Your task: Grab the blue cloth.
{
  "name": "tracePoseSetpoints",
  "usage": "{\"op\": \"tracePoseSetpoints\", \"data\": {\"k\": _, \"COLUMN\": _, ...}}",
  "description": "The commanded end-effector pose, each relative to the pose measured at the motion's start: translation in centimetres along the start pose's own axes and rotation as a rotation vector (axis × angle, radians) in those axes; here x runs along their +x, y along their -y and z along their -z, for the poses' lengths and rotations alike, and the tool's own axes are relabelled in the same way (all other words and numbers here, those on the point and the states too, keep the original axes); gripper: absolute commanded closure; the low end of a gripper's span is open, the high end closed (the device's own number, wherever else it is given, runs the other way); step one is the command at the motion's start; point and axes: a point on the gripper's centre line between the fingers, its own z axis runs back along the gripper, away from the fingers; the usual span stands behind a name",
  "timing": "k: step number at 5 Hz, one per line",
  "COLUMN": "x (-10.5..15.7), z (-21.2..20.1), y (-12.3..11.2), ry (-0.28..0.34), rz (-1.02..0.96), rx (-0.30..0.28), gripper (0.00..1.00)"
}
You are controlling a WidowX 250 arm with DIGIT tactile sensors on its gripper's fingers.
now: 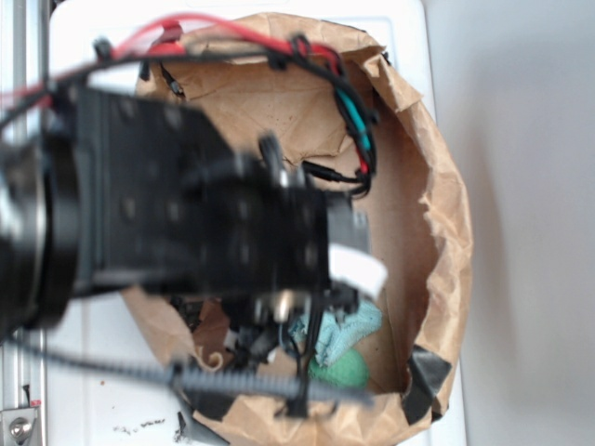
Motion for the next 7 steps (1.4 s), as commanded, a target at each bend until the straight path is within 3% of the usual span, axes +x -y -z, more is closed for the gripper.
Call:
{"op": "tracePoseSetpoints", "data": {"k": 1, "x": 1.4, "z": -1.3, "y": 0.4, "ry": 0.045, "rz": 0.016, "rx": 0.014, "gripper": 0.00}}
{"op": "tracePoseSetpoints", "data": {"k": 5, "x": 1.9, "z": 0.3, "y": 0.3, "ry": 0.069, "rz": 0.041, "rx": 0.021, "gripper": 0.00}}
{"op": "tracePoseSetpoints", "data": {"k": 7, "x": 2.3, "z": 2.4, "y": 0.9, "ry": 0.113, "rz": 0.134, "rx": -0.076, "gripper": 0.00}}
